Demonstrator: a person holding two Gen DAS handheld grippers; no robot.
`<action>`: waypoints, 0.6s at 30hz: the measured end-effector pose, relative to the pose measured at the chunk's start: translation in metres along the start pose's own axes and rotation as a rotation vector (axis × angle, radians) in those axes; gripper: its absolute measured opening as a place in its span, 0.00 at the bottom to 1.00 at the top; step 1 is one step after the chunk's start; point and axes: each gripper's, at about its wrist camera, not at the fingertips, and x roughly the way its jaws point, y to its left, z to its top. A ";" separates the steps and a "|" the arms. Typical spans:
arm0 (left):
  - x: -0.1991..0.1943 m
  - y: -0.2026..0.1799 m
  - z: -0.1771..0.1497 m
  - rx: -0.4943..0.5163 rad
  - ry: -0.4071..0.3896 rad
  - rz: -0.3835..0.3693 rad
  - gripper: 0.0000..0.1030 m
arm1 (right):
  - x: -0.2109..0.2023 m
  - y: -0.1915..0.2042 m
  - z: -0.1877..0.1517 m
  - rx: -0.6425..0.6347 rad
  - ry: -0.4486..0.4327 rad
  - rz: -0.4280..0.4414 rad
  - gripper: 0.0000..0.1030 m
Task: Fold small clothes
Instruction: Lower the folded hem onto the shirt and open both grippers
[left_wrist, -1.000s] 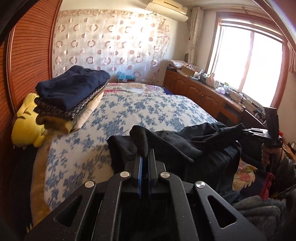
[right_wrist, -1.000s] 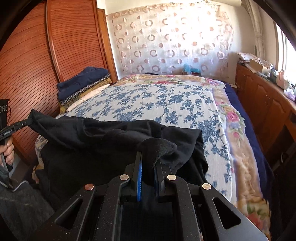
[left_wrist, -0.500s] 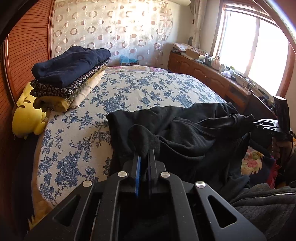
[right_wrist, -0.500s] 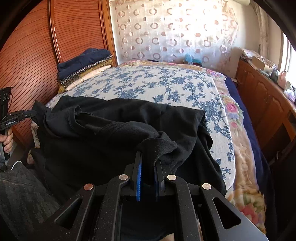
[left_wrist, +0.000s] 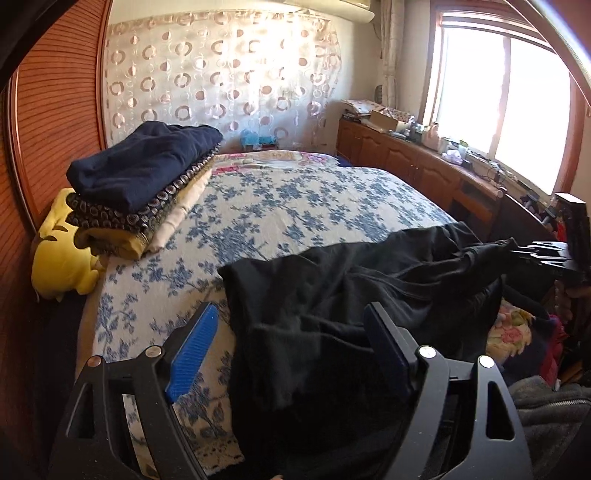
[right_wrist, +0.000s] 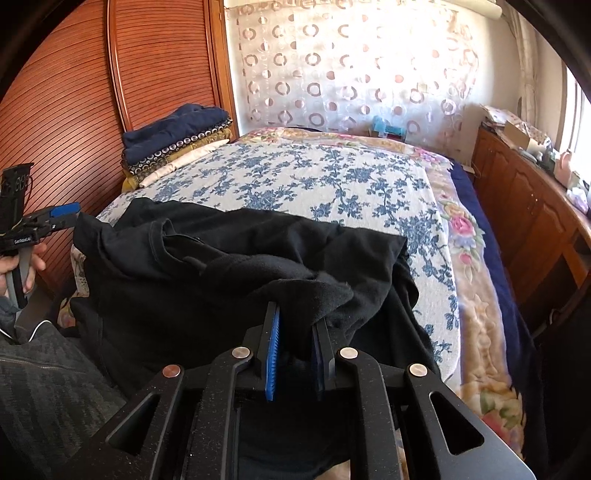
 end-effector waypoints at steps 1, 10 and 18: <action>0.003 0.001 0.002 0.000 0.002 0.006 0.79 | -0.001 -0.001 0.001 0.000 -0.001 -0.003 0.18; 0.037 0.021 0.020 -0.020 0.031 0.007 0.79 | -0.006 -0.012 0.018 0.005 -0.041 -0.055 0.44; 0.058 0.051 0.041 -0.052 0.028 0.047 0.79 | 0.023 -0.024 0.038 0.013 -0.049 -0.094 0.56</action>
